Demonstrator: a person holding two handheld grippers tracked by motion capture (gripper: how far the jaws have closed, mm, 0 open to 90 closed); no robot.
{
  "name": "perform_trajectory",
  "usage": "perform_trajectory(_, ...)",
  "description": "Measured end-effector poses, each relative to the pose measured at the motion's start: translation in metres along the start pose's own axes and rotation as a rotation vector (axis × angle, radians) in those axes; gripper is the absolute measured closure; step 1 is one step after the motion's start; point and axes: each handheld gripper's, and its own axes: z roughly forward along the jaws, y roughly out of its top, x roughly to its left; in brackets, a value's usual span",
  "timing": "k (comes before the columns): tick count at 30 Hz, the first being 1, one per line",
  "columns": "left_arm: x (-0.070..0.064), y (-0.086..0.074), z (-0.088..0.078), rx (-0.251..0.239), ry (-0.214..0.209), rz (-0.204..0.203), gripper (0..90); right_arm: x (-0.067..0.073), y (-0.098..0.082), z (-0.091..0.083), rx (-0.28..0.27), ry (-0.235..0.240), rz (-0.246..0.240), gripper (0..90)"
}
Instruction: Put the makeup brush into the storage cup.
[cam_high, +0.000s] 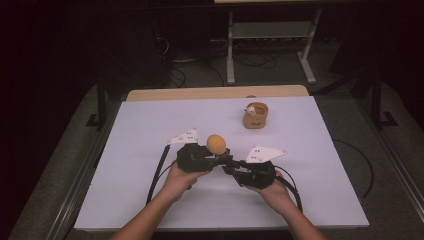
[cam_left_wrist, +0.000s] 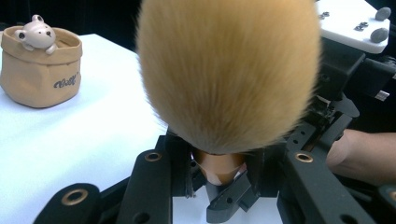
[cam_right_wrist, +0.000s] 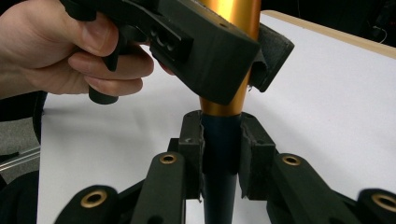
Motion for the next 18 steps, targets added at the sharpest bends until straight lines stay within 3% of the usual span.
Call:
perform_trajectory(6, -0.002, 0.003, 0.0, 0.014, 0.006, 0.01, 65.9, 0.0, 0.0, 0.0, -0.004, 0.005, 0.001, 72.1)
perform_trajectory(10, -0.004, 0.007, -0.004, 0.039, 0.008, 0.031, 66.0, -0.001, 0.001, -0.001, -0.002, 0.017, 0.004, 60.7)
perform_trajectory(18, -0.01, 0.02, -0.013, 0.133, -0.001, 0.138, 66.0, -0.006, 0.001, -0.005, -0.001, 0.068, 0.009, 45.1)
